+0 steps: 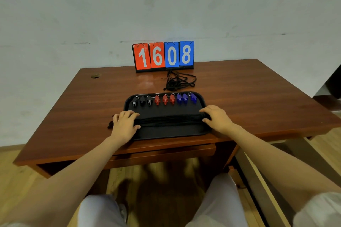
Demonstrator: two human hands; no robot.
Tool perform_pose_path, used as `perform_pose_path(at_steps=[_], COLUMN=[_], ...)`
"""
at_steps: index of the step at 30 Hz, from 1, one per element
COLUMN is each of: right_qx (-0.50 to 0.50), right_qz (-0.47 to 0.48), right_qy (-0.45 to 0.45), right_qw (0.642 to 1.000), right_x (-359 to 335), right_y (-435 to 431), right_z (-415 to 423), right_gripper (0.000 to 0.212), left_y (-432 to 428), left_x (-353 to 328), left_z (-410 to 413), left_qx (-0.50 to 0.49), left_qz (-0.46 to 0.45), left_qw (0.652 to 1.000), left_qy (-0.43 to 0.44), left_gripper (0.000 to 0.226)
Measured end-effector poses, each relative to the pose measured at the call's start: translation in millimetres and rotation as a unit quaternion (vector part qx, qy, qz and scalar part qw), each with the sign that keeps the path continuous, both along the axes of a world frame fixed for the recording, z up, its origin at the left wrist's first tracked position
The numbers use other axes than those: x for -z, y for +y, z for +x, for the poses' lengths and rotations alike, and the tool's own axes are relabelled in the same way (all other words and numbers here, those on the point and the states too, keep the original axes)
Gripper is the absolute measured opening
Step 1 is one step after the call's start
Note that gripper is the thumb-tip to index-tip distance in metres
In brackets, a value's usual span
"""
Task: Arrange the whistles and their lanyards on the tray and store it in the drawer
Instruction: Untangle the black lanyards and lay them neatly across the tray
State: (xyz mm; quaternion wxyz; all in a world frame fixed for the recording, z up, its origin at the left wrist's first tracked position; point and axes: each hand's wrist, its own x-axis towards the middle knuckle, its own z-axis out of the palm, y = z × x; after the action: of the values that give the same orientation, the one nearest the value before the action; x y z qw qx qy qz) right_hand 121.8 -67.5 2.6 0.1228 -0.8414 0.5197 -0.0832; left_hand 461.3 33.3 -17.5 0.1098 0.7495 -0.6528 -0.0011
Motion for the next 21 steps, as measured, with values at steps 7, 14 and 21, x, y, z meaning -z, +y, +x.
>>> perform_pose_path(at_steps=[7, 14, 21], right_qx=[-0.004, 0.008, -0.013], right_qz=[0.064, 0.032, 0.011], right_qy=[0.043, 0.048, 0.040], right_qw=[0.997, 0.998, 0.999], right_x=[10, 7, -11], right_y=[-2, -1, -16], right_z=[11, 12, 35], right_gripper=[0.047, 0.048, 0.041], left_y=[-3, -6, -33], left_x=[6, 0, -19], left_z=[-2, -10, -40], left_qx=[0.008, 0.013, 0.058], left_qz=[0.044, 0.044, 0.051], left_qw=[0.999, 0.999, 0.997], left_qy=[0.004, 0.014, 0.023], left_gripper=[0.047, 0.051, 0.056])
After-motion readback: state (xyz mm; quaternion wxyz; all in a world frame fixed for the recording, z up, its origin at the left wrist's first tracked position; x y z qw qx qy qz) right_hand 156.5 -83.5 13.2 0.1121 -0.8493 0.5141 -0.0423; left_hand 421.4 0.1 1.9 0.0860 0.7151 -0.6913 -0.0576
